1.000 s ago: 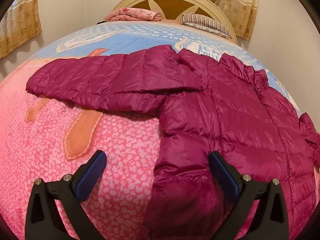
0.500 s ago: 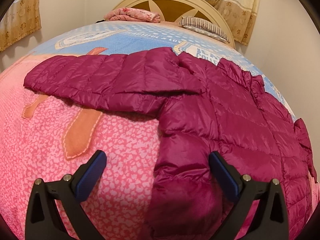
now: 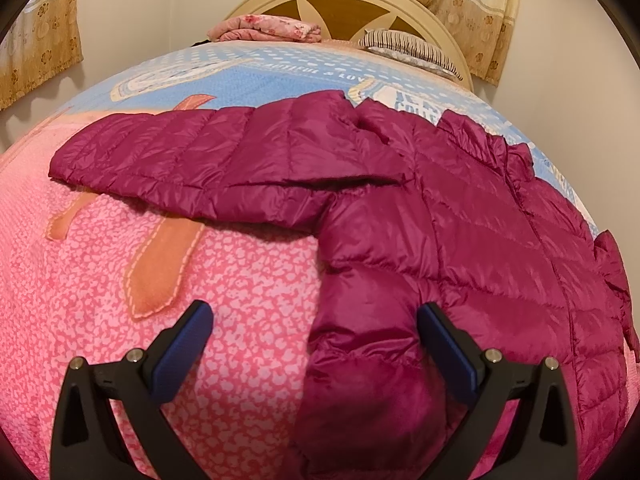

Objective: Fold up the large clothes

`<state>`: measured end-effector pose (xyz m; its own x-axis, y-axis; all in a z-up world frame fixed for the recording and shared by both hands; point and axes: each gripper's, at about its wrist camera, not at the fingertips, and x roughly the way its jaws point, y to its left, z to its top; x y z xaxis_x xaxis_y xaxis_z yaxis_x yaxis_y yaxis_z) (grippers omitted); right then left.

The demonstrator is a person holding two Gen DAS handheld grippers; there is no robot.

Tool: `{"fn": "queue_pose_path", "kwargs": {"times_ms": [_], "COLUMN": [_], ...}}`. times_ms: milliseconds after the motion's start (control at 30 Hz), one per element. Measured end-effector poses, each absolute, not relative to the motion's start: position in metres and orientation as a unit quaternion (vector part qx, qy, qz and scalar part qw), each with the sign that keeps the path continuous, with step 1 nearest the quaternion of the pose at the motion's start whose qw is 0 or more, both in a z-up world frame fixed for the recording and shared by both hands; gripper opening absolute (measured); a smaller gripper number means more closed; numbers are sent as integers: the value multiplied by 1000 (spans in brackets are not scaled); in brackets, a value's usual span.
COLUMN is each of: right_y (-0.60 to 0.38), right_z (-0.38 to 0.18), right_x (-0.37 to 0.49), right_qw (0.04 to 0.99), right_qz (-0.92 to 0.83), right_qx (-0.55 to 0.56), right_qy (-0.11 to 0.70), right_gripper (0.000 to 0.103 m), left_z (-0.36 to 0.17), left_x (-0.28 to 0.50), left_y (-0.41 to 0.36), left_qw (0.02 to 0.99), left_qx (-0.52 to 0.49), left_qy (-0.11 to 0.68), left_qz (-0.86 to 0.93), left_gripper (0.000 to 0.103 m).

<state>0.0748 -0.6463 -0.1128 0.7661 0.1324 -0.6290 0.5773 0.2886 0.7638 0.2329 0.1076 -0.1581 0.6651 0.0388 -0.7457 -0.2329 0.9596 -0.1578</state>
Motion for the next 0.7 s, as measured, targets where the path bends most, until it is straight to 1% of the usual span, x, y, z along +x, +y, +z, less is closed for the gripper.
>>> {"fn": "queue_pose_path", "kwargs": {"times_ms": [67, 167, 233, 267, 367, 433, 533, 567, 600, 633, 667, 700], "right_y": [-644, -643, -645, -645, -642, -643, -648, -649, -648, -649, -648, -649], "right_z": [-115, -129, -150, -156, -157, -161, -166, -166, -166, -167, -171, -176], "right_x": [81, 102, 112, 116, 132, 143, 147, 148, 149, 153, 154, 152], "right_qw": [744, 736, 712, 711, 722, 713, 696, 694, 693, 692, 692, 692], "right_qz": [-148, -163, -174, -181, -232, -259, -321, -334, -349, -358, -363, -345], "right_qx": [572, 558, 572, 573, 524, 514, 507, 505, 497, 489, 479, 493], "right_qy": [312, 347, 367, 365, 389, 400, 395, 390, 389, 393, 400, 400], "right_gripper": [88, 88, 88, 86, 85, 85, 84, 81, 75, 50, 16, 12], "left_z": [-159, -159, -159, -159, -159, -160, -160, -160, -160, -160, -160, -160], "left_x": [234, 235, 235, 235, 235, 235, 235, 235, 235, 235, 235, 235], "left_y": [107, 106, 106, 106, 106, 106, 105, 105, 105, 105, 105, 104], "left_qw": [904, 904, 904, 904, 904, 904, 903, 903, 903, 903, 904, 904], "left_qx": [-118, -115, -116, -116, -115, -115, -113, -113, -113, -113, -114, -114], "left_qy": [404, 405, 404, 405, 405, 405, 406, 406, 406, 406, 406, 405], "left_qz": [77, 78, 78, 78, 78, 78, 79, 79, 79, 79, 79, 79], "left_gripper": [103, 103, 103, 103, 103, 103, 103, 103, 103, 103, 103, 103]}}
